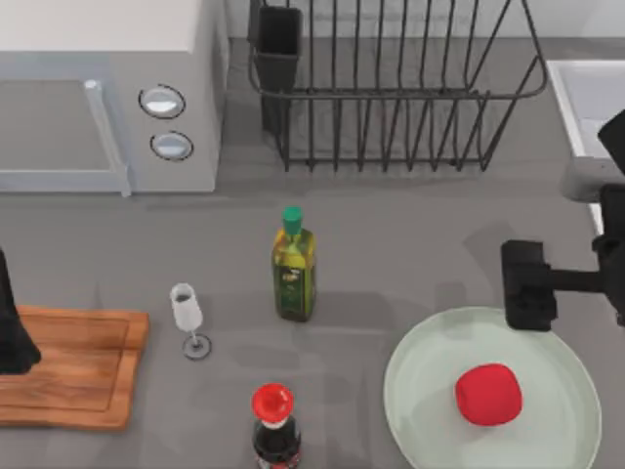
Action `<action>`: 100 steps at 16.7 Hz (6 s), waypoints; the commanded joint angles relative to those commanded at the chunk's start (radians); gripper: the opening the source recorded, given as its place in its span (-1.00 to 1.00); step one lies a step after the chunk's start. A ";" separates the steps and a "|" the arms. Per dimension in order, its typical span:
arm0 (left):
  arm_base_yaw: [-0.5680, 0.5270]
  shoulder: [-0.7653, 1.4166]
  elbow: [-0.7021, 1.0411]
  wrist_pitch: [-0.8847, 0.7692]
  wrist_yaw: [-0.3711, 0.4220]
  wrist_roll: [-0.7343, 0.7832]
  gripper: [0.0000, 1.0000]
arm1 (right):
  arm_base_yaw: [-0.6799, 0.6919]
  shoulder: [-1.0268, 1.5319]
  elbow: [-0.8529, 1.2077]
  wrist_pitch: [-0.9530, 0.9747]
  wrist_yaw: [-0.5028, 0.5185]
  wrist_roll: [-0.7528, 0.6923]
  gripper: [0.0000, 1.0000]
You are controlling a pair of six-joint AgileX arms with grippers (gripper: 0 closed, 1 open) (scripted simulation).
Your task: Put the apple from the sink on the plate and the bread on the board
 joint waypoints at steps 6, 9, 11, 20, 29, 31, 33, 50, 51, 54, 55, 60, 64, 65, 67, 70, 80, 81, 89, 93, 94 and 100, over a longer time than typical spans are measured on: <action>0.000 0.000 0.000 0.000 0.000 0.000 1.00 | -0.215 -0.599 -0.412 0.395 0.000 -0.219 1.00; 0.000 0.000 0.000 0.000 0.000 0.000 1.00 | -0.327 -0.893 -0.627 0.601 0.000 -0.333 1.00; 0.000 0.000 0.000 0.000 0.000 0.000 1.00 | -0.394 -1.048 -0.756 0.725 0.000 -0.402 1.00; 0.000 0.000 0.000 0.000 0.000 0.000 1.00 | -0.507 -1.263 -0.958 0.923 0.000 -0.516 1.00; 0.052 0.289 0.216 -0.172 0.000 0.027 1.00 | -0.507 -1.263 -0.958 0.923 0.000 -0.516 1.00; 0.079 0.461 0.326 -0.259 0.000 0.040 1.00 | -0.507 -1.263 -0.958 0.923 0.000 -0.516 1.00; 0.108 0.656 0.445 -0.356 -0.001 0.055 1.00 | -0.507 -1.263 -0.958 0.923 0.000 -0.516 1.00; 0.294 1.801 1.217 -0.979 0.000 0.153 1.00 | -0.507 -1.263 -0.958 0.923 0.000 -0.516 1.00; 0.295 1.808 1.223 -0.983 0.001 0.154 1.00 | -0.507 -1.263 -0.958 0.923 0.000 -0.516 1.00; 0.295 1.808 1.223 -0.983 0.001 0.154 1.00 | -0.507 -1.263 -0.958 0.923 0.000 -0.516 1.00; 0.290 1.805 1.220 -0.981 0.000 0.153 1.00 | -0.507 -1.263 -0.958 0.923 0.000 -0.516 1.00; 0.327 1.807 1.229 -0.924 -0.004 0.190 1.00 | -0.507 -1.263 -0.958 0.923 0.000 -0.516 1.00; 0.327 1.813 1.147 -0.818 0.001 0.194 1.00 | -0.507 -1.263 -0.958 0.923 0.000 -0.516 1.00; 0.315 1.835 1.118 -0.801 0.004 0.186 1.00 | -0.507 -1.263 -0.958 0.923 0.000 -0.516 1.00; 0.299 1.895 1.081 -0.752 0.005 0.167 1.00 | -0.507 -1.263 -0.958 0.923 0.000 -0.516 1.00; 0.297 1.934 1.079 -0.714 0.001 0.157 1.00 | -0.507 -1.263 -0.958 0.923 0.000 -0.516 1.00; 0.297 1.934 1.079 -0.714 0.001 0.157 -0.06 | -0.507 -1.263 -0.958 0.923 0.000 -0.516 1.00; 0.297 1.934 1.079 -0.714 0.001 0.157 -0.21 | -0.507 -1.263 -0.958 0.923 0.000 -0.516 1.00; 0.297 1.934 1.079 -0.714 0.001 0.157 -1.00 | -0.507 -1.263 -0.958 0.923 0.000 -0.516 1.00; 0.297 1.934 1.079 -0.714 0.001 0.157 -1.00 | -0.507 -1.263 -0.958 0.923 0.000 -0.516 1.00; 0.297 1.934 1.079 -0.714 0.001 0.157 -1.00 | -0.507 -1.263 -0.958 0.923 0.000 -0.516 1.00; 0.244 1.861 1.095 -0.823 0.014 0.119 -1.00 | -0.507 -1.263 -0.958 0.923 0.000 -0.516 1.00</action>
